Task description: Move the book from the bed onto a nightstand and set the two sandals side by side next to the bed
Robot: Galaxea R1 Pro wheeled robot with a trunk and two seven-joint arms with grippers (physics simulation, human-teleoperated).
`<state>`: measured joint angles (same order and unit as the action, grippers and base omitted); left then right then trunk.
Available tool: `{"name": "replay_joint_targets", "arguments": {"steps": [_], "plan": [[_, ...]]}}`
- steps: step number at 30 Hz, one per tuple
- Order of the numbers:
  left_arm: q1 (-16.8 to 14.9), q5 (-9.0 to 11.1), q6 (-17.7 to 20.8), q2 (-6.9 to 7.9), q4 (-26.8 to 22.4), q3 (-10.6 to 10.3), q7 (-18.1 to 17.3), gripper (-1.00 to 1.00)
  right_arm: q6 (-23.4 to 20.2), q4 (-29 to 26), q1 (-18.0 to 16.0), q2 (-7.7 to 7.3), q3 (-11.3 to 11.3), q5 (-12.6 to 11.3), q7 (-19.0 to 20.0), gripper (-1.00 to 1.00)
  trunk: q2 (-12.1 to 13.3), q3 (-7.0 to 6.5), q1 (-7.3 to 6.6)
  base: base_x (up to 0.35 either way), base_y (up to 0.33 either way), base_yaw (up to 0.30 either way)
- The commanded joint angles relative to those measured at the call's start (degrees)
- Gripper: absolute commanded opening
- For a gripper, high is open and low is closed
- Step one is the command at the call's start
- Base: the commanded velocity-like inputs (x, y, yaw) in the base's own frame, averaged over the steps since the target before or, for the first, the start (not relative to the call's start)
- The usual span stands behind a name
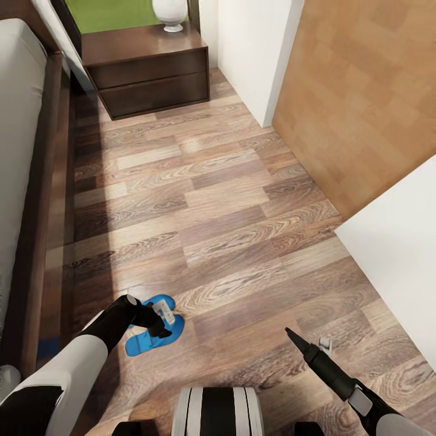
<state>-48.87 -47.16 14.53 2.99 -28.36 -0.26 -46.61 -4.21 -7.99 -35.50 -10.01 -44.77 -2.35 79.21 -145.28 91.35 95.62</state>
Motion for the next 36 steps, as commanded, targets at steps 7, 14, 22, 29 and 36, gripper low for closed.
{"name": "replay_joint_targets", "arguments": {"steps": [7, 14, 22, 29, 36], "plan": [[0.0, 0.0, 0.5, 0.00, -0.1, 0.0, -0.3, 1.00, -0.3, 0.1, 0.0, 0.06, 0.1, -0.1, 0.2, 1.00, 0.1, -1.53, -0.19, 0.000, 0.000, 0.000], [0.0, 0.0, 0.5, -0.03, -0.1, 0.0, -0.4, 1.00, 0.2, 0.3, 0.0, -0.04, 0.1, 0.3, 0.3, 1.00, 0.2, -3.08, -0.37, 0.000, 0.000, 0.000], [0.0, 0.0, 0.5, -0.03, -0.1, 0.0, -0.4, 1.00, 0.6, 0.4, 0.0, -0.27, 0.1, 1.1, 0.0, 1.00, 0.3, -4.85, -0.57, 0.000, 0.000, 0.000], [0.0, 0.1, 0.5, -0.07, -0.1, 0.1, -0.4, 1.00, 0.8, 0.4, 0.1, -0.28, 0.1, 1.2, -0.3, 1.00, 0.4, -6.40, -0.75, 0.000, 0.000, 0.000], [0.0, 1.0, 0.5, -0.08, -0.1, 0.1, -0.4, 1.00, 0.6, 0.4, 0.1, -0.28, 0.1, 1.3, -0.3, 1.00, 0.5, -7.95, -0.93, 0.000, 0.000, 0.000]]}}
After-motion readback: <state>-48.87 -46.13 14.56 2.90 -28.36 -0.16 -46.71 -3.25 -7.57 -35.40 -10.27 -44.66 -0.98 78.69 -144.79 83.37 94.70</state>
